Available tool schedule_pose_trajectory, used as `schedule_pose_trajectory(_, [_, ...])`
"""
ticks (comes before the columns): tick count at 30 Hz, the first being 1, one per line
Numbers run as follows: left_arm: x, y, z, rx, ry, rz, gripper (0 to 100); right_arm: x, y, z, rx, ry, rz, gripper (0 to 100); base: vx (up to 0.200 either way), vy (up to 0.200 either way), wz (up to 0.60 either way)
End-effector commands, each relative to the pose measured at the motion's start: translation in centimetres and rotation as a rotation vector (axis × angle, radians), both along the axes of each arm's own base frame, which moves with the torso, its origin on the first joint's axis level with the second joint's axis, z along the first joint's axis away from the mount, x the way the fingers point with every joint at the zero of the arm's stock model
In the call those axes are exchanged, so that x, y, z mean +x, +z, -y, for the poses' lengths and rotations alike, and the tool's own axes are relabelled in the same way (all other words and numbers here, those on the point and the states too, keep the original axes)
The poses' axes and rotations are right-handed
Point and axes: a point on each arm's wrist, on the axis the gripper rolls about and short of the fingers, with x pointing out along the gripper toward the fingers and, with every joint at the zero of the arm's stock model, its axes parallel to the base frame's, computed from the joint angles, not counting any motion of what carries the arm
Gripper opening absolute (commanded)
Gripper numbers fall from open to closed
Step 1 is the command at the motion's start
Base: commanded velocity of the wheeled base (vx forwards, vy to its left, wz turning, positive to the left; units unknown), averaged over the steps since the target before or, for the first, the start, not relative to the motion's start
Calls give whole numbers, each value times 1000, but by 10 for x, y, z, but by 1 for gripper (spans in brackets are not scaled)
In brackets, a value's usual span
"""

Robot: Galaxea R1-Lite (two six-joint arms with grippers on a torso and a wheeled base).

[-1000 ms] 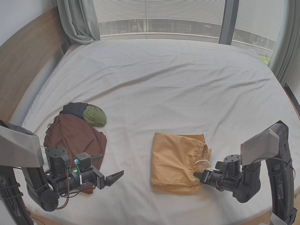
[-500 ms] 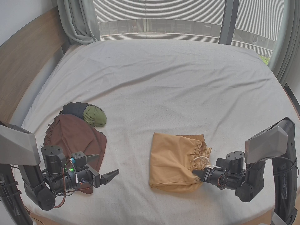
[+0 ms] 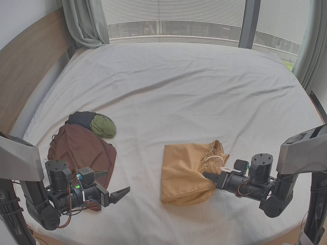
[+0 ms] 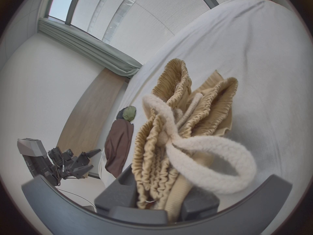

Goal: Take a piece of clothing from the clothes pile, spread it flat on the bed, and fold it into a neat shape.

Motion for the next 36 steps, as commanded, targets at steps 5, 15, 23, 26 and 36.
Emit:
schedule_pose_trajectory(5, [-4, -3, 1, 3, -10, -20, 100, 5, 28, -6, 48, 12, 105, 0, 0, 0, 0])
schedule_pose_trajectory(15, [-6, -3, 2, 0, -28, -28, 100, 14, 41, -16, 86, 40, 170, 0, 0, 0, 0])
schedule_pose_trajectory(23, [-6, -4, 2, 0, -28, -29, 100, 25, 56, -23, 141, 60, 227, 0, 0, 0, 0])
schedule_pose_trajectory(26, [-5, -4, 2, 1, -28, -31, 100, 28, 62, -25, 155, 63, 252, 0, 0, 0, 0])
schedule_pose_trajectory(36, [-4, -11, 3, 8, -30, -56, 100, 45, 75, -34, 194, 78, 327, 0, 0, 0, 0])
